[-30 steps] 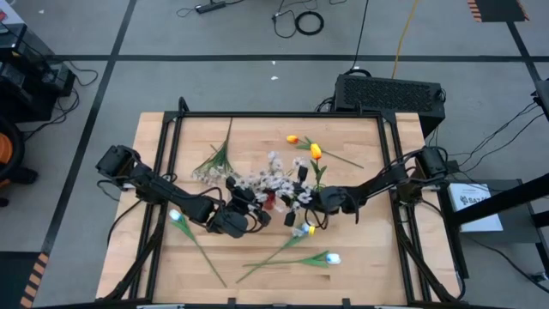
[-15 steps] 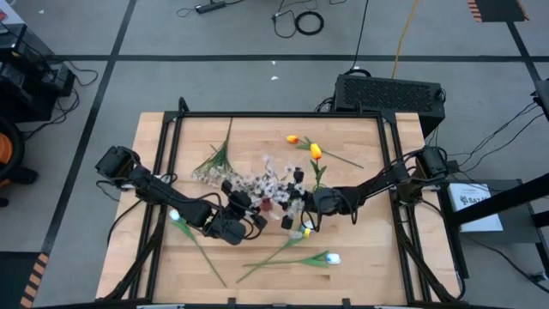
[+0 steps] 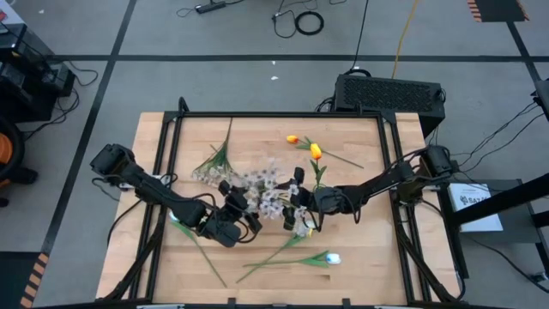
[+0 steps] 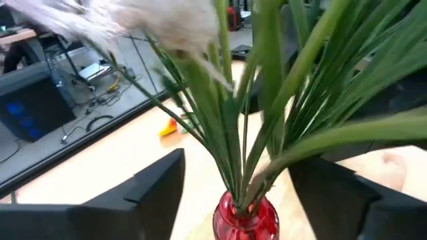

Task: Sort flowers into vase by color
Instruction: Put the bottom white flowers into the red vase

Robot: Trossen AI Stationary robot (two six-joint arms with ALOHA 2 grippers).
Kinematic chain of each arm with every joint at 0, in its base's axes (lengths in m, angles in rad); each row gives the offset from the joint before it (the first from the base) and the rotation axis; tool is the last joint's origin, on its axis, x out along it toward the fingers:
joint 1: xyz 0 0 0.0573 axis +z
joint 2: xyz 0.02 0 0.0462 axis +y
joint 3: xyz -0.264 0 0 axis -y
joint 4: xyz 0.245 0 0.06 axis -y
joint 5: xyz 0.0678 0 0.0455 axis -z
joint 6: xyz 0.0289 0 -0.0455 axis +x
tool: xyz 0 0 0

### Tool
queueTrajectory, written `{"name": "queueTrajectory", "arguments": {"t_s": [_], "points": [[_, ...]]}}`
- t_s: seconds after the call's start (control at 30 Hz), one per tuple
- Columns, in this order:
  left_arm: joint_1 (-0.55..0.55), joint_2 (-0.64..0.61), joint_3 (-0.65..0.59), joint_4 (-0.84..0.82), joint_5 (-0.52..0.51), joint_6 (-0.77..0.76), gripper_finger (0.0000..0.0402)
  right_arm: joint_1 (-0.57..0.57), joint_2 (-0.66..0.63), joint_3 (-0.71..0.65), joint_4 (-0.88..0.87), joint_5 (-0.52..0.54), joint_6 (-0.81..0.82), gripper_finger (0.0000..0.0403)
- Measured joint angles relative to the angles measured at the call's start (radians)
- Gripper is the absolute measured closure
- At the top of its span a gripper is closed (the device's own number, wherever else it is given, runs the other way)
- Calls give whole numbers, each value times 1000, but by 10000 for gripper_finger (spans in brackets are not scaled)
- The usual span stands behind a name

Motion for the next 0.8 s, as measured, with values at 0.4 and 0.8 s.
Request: {"name": "queueTrajectory", "arguments": {"t_s": [0.4, 0.8], "points": [[-46, -78, 2, -35, 70, 26, 52, -2, -92, -2, -197, -21, 80, 114], [-142, -110, 1, -147, 81, -40, 52, 9, -209, -2, -434, -66, 120, 101]]}}
